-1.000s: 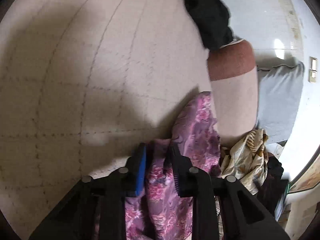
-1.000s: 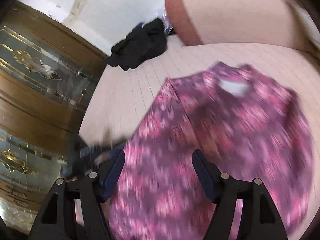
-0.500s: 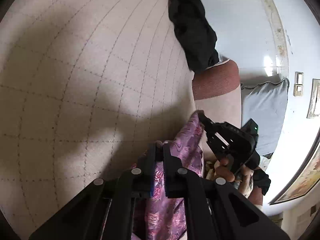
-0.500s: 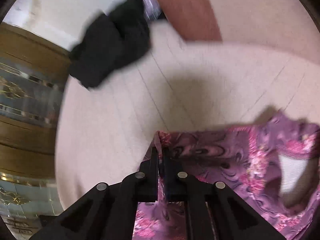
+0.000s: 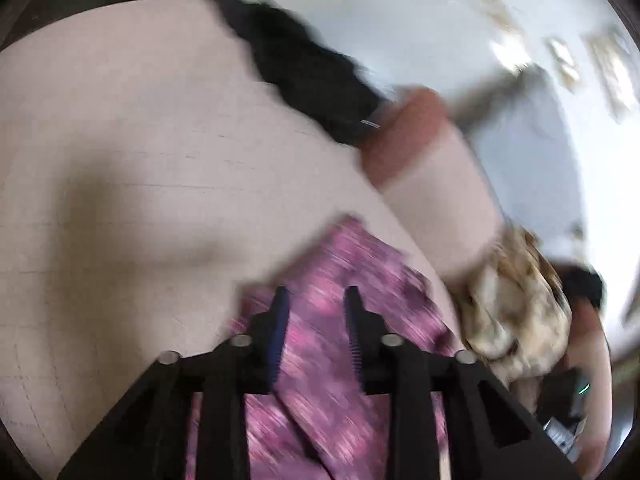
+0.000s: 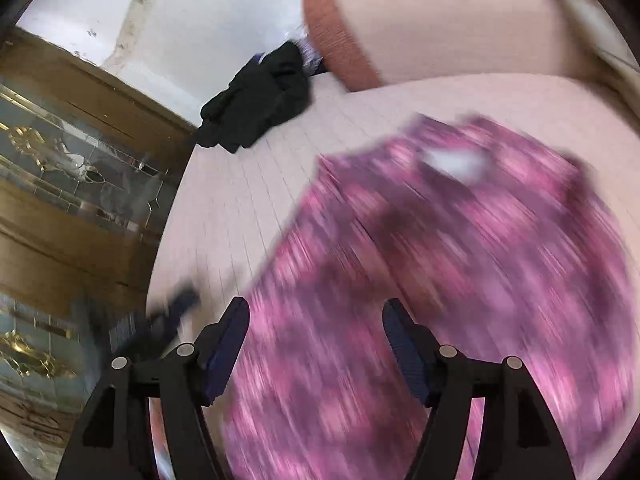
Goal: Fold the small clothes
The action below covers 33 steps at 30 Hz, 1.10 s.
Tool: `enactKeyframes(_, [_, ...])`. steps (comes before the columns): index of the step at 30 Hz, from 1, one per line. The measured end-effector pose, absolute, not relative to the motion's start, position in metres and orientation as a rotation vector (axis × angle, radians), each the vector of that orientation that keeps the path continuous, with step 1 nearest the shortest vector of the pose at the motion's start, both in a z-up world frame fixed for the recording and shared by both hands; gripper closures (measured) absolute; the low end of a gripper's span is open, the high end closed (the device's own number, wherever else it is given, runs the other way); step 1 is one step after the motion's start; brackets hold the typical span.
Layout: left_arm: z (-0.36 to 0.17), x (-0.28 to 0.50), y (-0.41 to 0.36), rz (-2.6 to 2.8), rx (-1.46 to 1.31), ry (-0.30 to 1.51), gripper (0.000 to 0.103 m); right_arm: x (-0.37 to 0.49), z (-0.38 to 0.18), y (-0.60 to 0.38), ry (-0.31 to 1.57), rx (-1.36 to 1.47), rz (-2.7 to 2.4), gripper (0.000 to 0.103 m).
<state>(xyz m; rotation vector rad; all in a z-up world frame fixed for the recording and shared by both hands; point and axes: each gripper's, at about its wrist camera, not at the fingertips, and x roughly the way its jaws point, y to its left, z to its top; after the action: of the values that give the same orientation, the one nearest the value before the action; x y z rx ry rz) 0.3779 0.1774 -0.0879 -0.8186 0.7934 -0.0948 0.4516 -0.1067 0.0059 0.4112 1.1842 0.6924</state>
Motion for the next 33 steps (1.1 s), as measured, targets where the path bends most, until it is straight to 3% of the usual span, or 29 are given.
enactKeyframes(2, [-0.067, 0.363, 0.159, -0.128, -0.714, 0.778, 0.044, 0.393, -0.006, -0.161, 1.206, 0.471, 0.623, 0.029])
enactKeyframes(4, [-0.054, 0.349, 0.139, -0.133, -0.612, 0.789, 0.042, 0.349, -0.025, -0.198, 1.251, 0.511, 0.54, 0.029])
enactKeyframes(6, [-0.049, 0.326, 0.119, -0.161, -0.557, 0.817, 0.039, 0.318, -0.043, -0.215, 1.286, 0.531, 0.485, 0.036])
enactKeyframes(8, [-0.058, 0.286, 0.101, -0.195, -0.51, 0.88, 0.039, 0.297, -0.063, -0.227, 1.32, 0.55, 0.433, 0.054])
enactKeyframes(10, [-0.069, 0.253, 0.09, -0.202, -0.468, 0.945, 0.039, 0.284, -0.078, -0.231, 1.33, 0.575, 0.423, 0.058])
enactKeyframes(13, [-0.077, 0.21, 0.082, -0.184, -0.43, 1.016, 0.039, 0.283, -0.093, -0.226, 1.363, 0.558, 0.412, 0.101])
enactKeyframes(19, [-0.059, 0.15, 0.084, -0.138, -0.396, 0.994, 0.039, 0.255, -0.043, -0.241, 1.232, 0.543, 0.418, 0.101])
enactKeyframes(21, [-0.055, 0.148, 0.079, -0.126, -0.372, 0.999, 0.039, 0.245, -0.047, -0.248, 1.257, 0.52, 0.386, 0.083])
enactKeyframes(23, [-0.045, 0.143, 0.072, -0.133, -0.372, 0.982, 0.039, 0.229, -0.041, -0.257, 1.212, 0.597, 0.44, 0.036])
enactKeyframes(25, [-0.029, 0.137, 0.066, -0.132, -0.349, 0.939, 0.032, 0.207, -0.028, -0.269, 1.138, 0.636, 0.471, 0.017])
enactKeyframes(26, [-0.024, 0.136, 0.062, -0.128, -0.338, 0.924, 0.027, 0.196, -0.017, -0.275, 1.106, 0.625, 0.462, 0.015])
enactKeyframes(33, [0.019, 0.112, 0.029, -0.058, -0.152, 0.787, 0.025, 0.145, 0.044, -0.29, 0.976, 0.529, 0.437, 0.015])
